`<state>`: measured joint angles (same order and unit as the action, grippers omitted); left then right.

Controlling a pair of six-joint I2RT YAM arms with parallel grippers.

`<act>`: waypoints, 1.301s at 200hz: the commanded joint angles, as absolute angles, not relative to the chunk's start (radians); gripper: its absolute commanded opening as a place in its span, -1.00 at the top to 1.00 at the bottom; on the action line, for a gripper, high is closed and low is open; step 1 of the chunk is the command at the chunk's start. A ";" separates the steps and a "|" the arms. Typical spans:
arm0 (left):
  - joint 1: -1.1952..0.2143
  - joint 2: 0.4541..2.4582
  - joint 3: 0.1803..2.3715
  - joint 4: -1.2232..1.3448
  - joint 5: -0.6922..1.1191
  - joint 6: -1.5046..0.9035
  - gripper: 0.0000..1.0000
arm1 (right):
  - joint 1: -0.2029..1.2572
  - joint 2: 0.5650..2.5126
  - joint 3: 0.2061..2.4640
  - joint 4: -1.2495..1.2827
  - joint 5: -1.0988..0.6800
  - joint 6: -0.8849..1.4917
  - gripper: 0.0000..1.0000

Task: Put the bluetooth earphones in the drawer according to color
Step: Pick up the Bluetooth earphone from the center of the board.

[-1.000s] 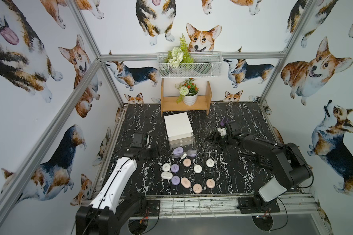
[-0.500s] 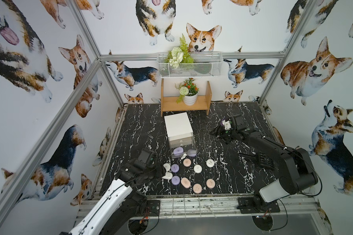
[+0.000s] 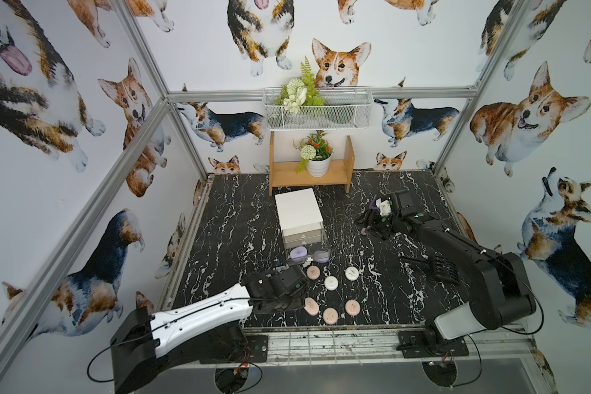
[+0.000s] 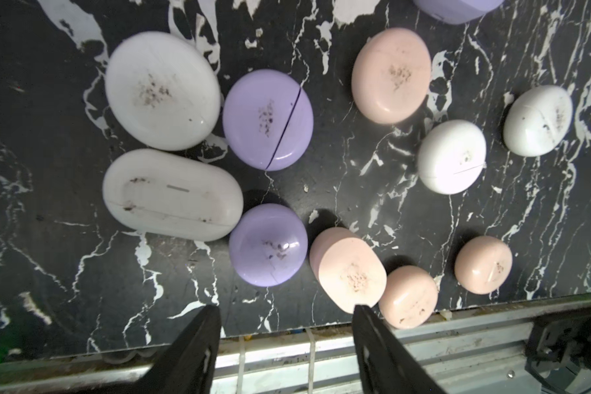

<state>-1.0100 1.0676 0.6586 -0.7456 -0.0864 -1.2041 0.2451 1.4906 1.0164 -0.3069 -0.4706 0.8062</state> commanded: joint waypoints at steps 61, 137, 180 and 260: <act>-1.018 1.202 0.627 -0.660 -0.176 -1.302 -0.41 | 0.227 1.473 1.030 -0.345 -0.468 0.761 -0.32; -0.993 1.339 0.640 -0.597 -0.178 -1.288 -0.37 | 0.215 1.471 1.023 -0.339 -0.482 0.753 -0.32; -0.984 1.332 0.622 -0.615 -0.175 -1.287 -0.16 | 0.209 1.471 1.017 -0.332 -0.494 0.755 -0.31; -1.005 1.321 0.552 -0.629 -0.098 -1.279 -0.23 | 0.209 1.462 0.994 -0.319 -0.506 0.764 -0.29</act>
